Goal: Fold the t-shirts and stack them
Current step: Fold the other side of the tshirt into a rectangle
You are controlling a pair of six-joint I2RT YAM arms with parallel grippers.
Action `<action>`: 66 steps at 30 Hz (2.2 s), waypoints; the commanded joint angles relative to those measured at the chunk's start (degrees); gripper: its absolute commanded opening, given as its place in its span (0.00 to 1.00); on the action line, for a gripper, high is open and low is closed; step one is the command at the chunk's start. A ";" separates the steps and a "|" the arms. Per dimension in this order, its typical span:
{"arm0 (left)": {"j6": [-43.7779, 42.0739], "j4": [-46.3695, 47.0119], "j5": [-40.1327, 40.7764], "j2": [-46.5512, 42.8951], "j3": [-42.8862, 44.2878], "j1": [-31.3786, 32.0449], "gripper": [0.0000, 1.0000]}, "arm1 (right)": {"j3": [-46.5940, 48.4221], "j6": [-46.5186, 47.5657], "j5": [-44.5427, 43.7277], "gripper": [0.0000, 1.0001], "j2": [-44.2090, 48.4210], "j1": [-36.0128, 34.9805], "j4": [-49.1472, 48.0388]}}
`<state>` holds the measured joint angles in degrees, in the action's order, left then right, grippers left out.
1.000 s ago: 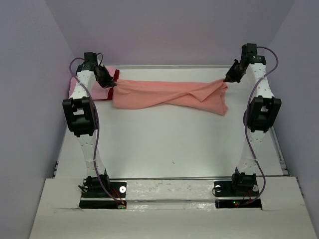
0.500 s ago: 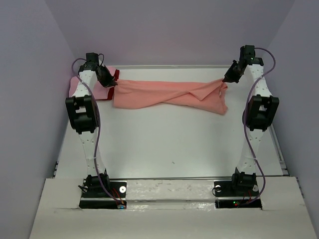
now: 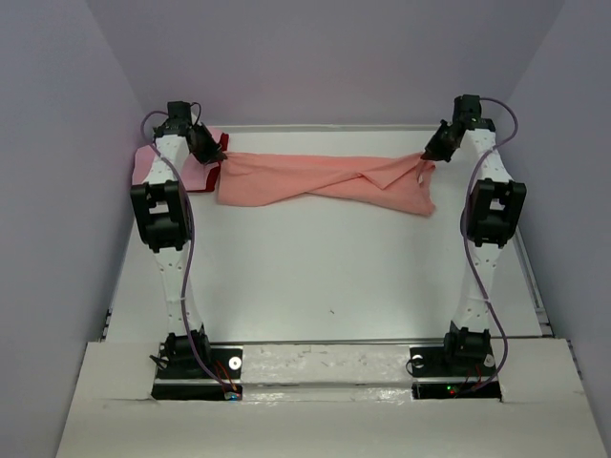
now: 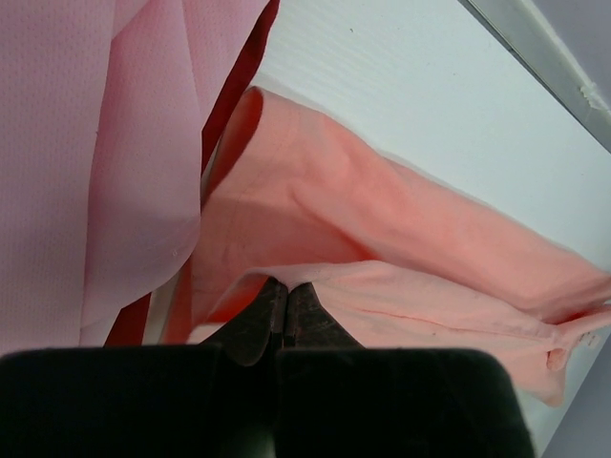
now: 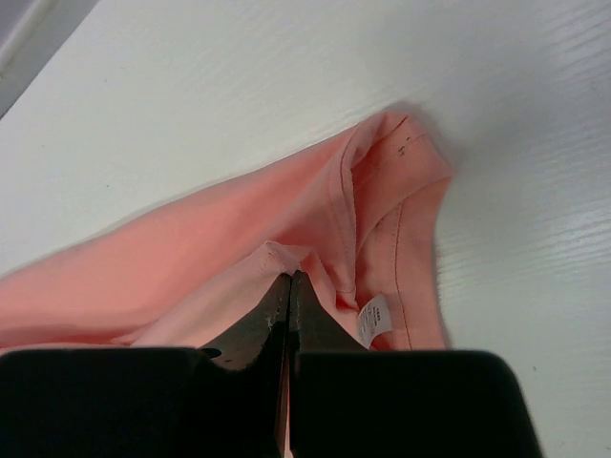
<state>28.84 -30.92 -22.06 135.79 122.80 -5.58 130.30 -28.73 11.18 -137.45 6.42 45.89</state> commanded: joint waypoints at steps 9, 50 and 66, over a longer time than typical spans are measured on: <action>-0.63 2.18 -0.43 0.88 0.25 0.05 0.31 | -3.91 -0.10 1.47 0.05 -2.56 0.88 -6.34; -3.88 14.48 -13.09 -24.17 -33.60 3.83 0.62 | -59.37 -6.86 15.62 0.85 36.90 8.35 -21.89; -5.20 12.81 -12.39 -17.58 -27.18 3.91 0.62 | -63.06 -8.45 14.92 0.82 30.49 8.35 -28.92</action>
<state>24.80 -17.65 -33.17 117.49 92.79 -1.91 68.05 -36.80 25.93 -106.76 14.92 20.75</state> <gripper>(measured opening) 0.622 0.830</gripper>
